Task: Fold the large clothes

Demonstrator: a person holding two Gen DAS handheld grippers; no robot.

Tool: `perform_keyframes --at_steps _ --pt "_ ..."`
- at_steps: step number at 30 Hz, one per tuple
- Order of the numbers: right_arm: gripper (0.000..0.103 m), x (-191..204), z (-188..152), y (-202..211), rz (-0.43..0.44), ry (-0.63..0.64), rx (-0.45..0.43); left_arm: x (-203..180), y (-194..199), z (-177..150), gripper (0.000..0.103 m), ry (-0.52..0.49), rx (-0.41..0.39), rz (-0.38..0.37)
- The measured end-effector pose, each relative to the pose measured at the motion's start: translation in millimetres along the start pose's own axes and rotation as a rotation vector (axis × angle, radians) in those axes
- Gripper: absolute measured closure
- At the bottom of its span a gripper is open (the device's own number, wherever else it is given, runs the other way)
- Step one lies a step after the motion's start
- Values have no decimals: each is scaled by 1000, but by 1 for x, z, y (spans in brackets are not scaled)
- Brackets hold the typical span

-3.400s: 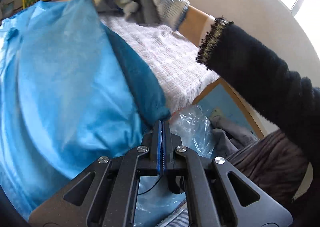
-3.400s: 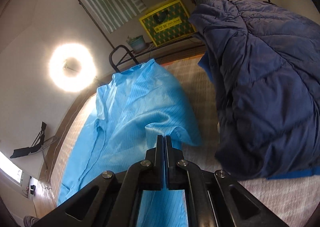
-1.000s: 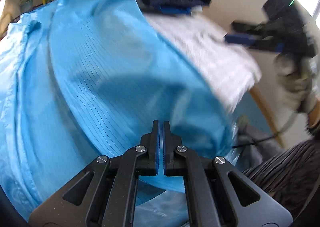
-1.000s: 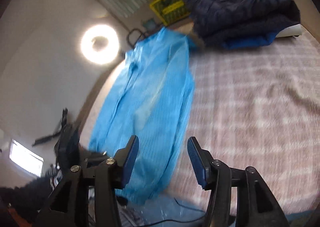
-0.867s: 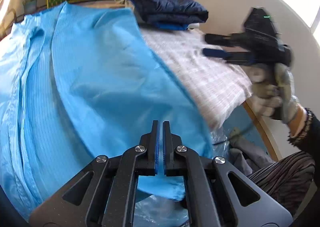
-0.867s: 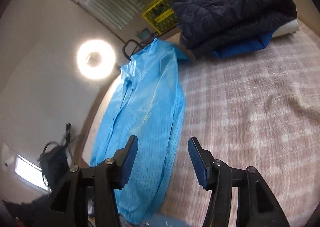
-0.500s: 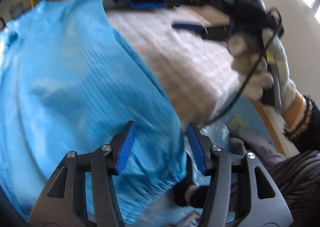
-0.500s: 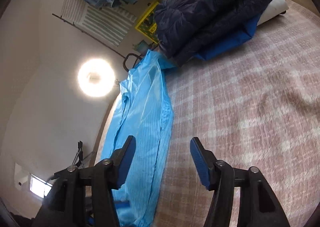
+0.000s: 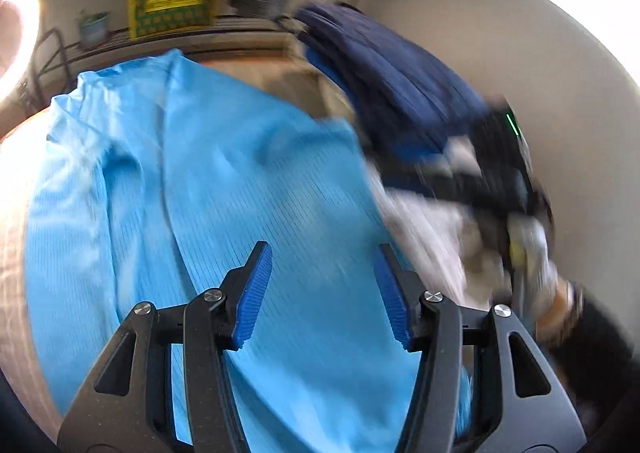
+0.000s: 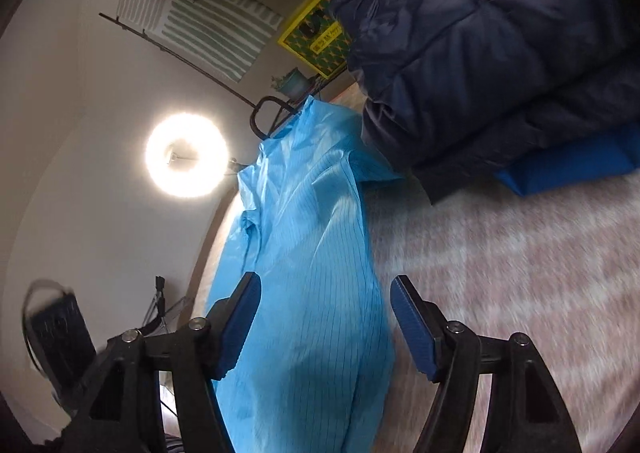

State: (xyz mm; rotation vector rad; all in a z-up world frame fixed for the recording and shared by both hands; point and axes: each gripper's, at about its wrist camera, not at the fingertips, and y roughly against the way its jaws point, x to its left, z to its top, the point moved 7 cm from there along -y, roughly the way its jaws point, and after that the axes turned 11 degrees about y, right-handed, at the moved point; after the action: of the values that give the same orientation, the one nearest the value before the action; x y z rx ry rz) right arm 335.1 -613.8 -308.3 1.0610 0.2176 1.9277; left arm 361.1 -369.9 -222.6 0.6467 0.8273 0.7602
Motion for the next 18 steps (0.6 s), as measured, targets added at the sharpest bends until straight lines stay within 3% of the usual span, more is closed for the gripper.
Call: perform_keyframes --at_steps 4,5,6,8,9,10,12,13,14,15,17,18 --pt "38 -9 3 -26 -18 6 36 24 -57 72 54 56 -57 39" --pt "48 -11 2 -33 -7 -3 47 28 -72 84 54 77 -51 25" --pt "73 -13 1 -39 3 -10 65 32 -81 90 56 88 -40 5" --pt "96 -14 -5 -49 9 -15 95 37 -115 103 56 121 -4 -39" --pt "102 -13 -8 -50 0 4 96 44 -134 106 57 135 13 -32" --pt "103 -10 -10 -49 -15 27 95 51 -146 107 58 144 14 3" --pt "103 -9 -9 -46 -68 66 78 80 -171 106 61 133 -4 202" --pt "103 -11 -11 -46 -82 54 81 92 -180 104 65 125 -8 254" --pt "103 -15 -12 -46 -82 29 81 95 -177 107 65 75 -83 285" --pt "103 -17 -12 -46 -69 6 77 98 -178 107 65 58 -88 319" --pt "103 -9 -10 -41 -21 40 59 98 -175 106 65 65 -87 290" --pt "98 -1 -10 -37 24 75 45 97 -172 105 65 71 -86 281"
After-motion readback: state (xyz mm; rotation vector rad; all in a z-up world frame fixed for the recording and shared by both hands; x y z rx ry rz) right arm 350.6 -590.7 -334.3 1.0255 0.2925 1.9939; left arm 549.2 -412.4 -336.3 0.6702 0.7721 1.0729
